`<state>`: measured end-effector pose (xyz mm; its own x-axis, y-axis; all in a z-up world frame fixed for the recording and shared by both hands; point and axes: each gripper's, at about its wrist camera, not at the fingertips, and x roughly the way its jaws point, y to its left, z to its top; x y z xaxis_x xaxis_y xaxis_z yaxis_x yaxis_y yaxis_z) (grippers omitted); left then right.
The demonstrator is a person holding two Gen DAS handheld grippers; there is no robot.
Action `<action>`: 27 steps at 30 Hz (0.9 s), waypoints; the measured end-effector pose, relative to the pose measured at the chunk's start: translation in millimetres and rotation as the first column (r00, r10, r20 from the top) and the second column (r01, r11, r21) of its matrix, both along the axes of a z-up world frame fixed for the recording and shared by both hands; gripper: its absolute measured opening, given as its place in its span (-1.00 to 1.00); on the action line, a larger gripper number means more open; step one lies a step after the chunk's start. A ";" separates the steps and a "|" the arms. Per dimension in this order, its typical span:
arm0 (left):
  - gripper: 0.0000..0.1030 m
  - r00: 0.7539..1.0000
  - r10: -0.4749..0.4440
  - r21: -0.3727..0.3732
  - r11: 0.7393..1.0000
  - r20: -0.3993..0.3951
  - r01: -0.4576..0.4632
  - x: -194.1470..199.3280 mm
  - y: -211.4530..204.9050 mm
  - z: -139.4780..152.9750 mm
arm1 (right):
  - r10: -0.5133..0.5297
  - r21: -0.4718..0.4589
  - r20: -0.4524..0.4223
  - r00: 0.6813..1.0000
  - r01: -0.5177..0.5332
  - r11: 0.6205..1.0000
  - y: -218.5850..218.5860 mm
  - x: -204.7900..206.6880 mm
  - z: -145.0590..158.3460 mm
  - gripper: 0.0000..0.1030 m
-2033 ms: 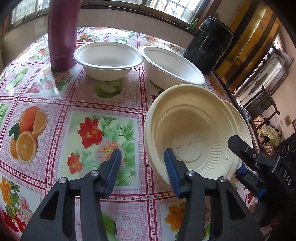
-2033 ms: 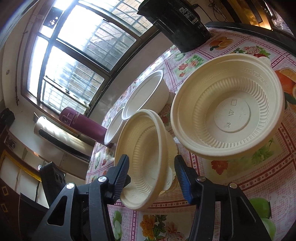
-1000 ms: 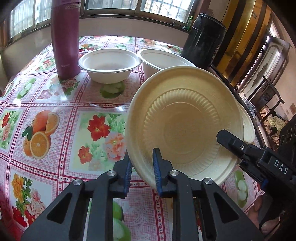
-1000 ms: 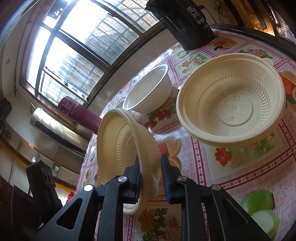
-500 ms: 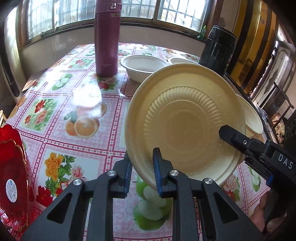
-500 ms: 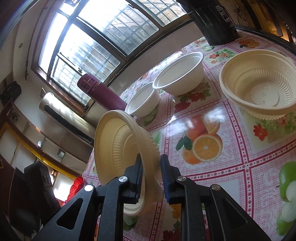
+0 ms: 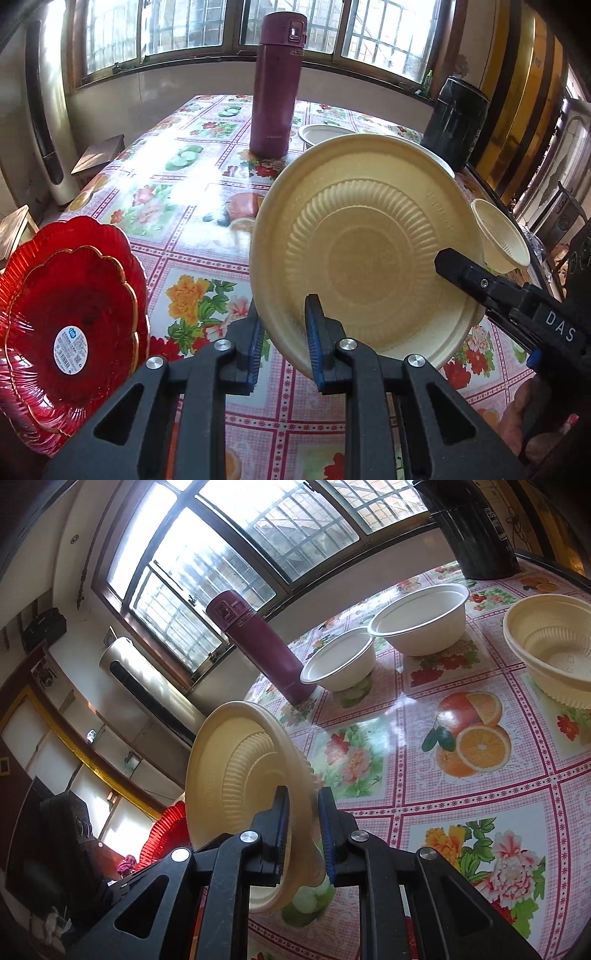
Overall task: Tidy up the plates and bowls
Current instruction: 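Carry the beige bowl with both grippers over the stacked red plates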
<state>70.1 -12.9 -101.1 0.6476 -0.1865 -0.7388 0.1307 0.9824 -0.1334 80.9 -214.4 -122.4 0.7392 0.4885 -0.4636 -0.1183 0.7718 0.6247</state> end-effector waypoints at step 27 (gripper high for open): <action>-0.63 0.975 0.173 0.000 0.985 0.137 -0.175 -56.7 100.4 36.3 | 0.169 0.033 0.141 0.975 -0.175 0.984 107.8 -34.6 35.2 -0.68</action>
<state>13.4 87.5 -64.9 0.7640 -0.0535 -0.6430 -0.0264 0.9931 -0.1140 46.4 -106.6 -87.1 0.6973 0.6322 -0.3379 -0.3341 0.7036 0.6271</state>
